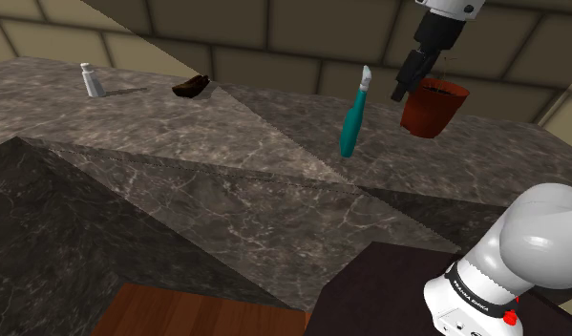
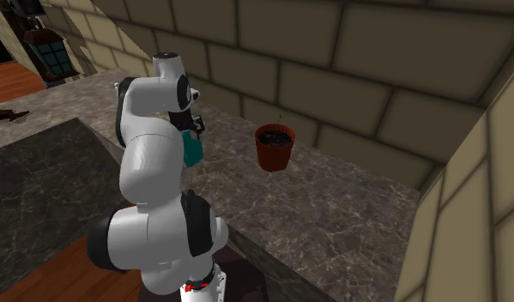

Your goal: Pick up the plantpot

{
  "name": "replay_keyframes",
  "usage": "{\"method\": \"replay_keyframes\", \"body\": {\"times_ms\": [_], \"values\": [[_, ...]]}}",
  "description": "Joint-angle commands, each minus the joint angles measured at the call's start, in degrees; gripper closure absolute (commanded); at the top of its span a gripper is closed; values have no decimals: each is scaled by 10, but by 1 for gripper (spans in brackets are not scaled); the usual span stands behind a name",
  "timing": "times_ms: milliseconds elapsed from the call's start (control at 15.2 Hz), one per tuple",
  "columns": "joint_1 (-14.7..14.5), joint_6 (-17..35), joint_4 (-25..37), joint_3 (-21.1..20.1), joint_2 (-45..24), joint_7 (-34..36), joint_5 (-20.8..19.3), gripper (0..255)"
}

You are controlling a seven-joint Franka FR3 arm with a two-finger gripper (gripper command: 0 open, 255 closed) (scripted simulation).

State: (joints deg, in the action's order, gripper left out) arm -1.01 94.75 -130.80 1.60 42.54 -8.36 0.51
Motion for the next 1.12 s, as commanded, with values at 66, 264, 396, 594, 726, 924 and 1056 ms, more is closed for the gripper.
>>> {"method": "replay_keyframes", "body": {"times_ms": [66,264,396,594,726,924,1056], "values": [[3,-5,8,14,-5,-16,-6,0],[11,-21,37,55,-23,-64,-21,0],[16,-31,60,82,-39,-95,-30,0],[21,-46,100,122,-69,-144,-41,0],[22,-56,130,149,-92,-176,-45,0],[24,-72,180,191,-133,-227,-48,0],[24,-83,218,219,-164,-262,-46,0]]}}
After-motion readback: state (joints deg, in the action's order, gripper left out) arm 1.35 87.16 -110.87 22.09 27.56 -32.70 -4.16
